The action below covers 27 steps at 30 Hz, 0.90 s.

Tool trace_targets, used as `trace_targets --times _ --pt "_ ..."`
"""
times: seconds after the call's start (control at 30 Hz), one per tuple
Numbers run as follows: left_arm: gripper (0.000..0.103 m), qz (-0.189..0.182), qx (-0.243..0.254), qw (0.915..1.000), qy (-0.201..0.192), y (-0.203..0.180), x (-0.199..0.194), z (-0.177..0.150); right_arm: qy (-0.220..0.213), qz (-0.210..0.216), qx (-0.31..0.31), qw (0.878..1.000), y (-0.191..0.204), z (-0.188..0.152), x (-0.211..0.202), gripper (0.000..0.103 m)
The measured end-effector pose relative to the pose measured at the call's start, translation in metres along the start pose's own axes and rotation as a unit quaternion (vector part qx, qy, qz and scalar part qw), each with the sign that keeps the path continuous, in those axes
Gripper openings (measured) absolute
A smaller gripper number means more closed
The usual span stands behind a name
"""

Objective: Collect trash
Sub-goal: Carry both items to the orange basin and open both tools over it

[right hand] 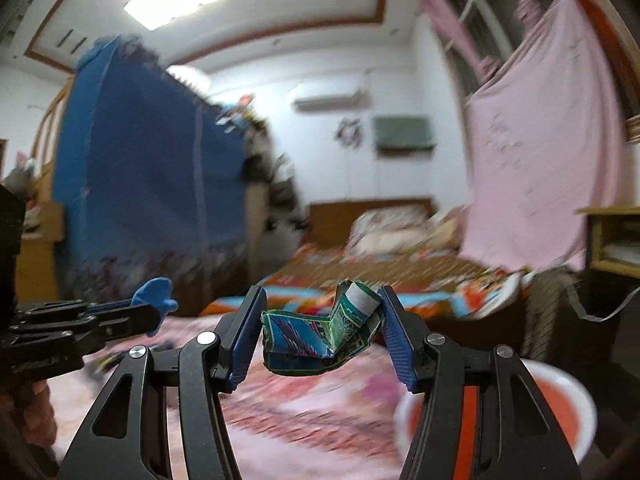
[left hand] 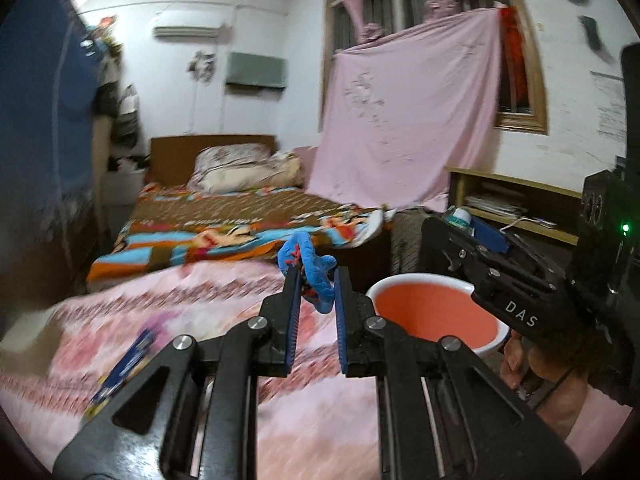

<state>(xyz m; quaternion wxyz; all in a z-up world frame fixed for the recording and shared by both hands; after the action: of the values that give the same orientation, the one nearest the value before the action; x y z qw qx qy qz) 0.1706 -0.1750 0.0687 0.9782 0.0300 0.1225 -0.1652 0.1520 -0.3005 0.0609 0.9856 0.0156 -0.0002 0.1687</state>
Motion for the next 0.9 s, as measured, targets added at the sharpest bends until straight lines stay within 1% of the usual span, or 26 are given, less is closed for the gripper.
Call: trace_targets --times 0.07,0.13,0.17,0.33,0.4,0.57,0.7,0.83,0.9 --pt "0.001 -0.024 0.008 0.9997 0.001 -0.014 0.011 0.007 -0.019 -0.034 -0.005 0.999 -0.014 0.003 -0.009 0.057" --pt "0.001 -0.041 0.01 0.9991 0.006 -0.027 0.018 0.012 -0.021 -0.065 0.0 0.998 -0.031 0.002 -0.01 0.057" --pt "0.001 -0.052 0.011 0.9985 0.011 -0.034 0.025 0.013 -0.021 -0.075 0.003 0.997 -0.037 0.0 -0.012 0.057" --pt "0.001 -0.092 0.01 0.9945 0.05 -0.063 0.05 0.014 0.0 -0.118 0.046 0.992 -0.073 -0.01 -0.009 0.057" --pt "0.001 -0.109 0.008 0.9915 0.07 -0.076 0.061 0.013 0.008 -0.134 0.057 0.989 -0.083 -0.015 -0.011 0.057" --pt "0.001 -0.136 -0.004 0.9811 0.137 -0.1 0.092 0.005 0.027 -0.162 0.111 0.98 -0.113 -0.029 -0.019 0.057" --pt "0.001 -0.14 0.001 0.9738 0.179 -0.122 0.113 -0.004 0.04 -0.177 0.149 0.972 -0.128 -0.038 -0.026 0.058" --pt "0.002 -0.147 0.0 0.9625 0.228 -0.138 0.13 -0.015 0.049 -0.188 0.179 0.965 -0.142 -0.047 -0.033 0.059" --pt "0.002 -0.15 -0.006 0.957 0.248 -0.14 0.134 -0.019 0.054 -0.192 0.191 0.961 -0.147 -0.051 -0.035 0.06"
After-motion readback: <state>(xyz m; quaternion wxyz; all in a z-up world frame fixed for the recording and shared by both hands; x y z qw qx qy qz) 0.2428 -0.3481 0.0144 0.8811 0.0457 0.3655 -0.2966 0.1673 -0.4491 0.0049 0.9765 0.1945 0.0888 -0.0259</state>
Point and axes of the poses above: each gripper's, at about its wrist camera, not at the fingertips, and x roughly the way its jaws point, y to its left, z to its top, the point moved 3 cm from there along x, roughly the way its jaws point, and after that the axes turned 13 degrees about z, right-handed, at the moved point
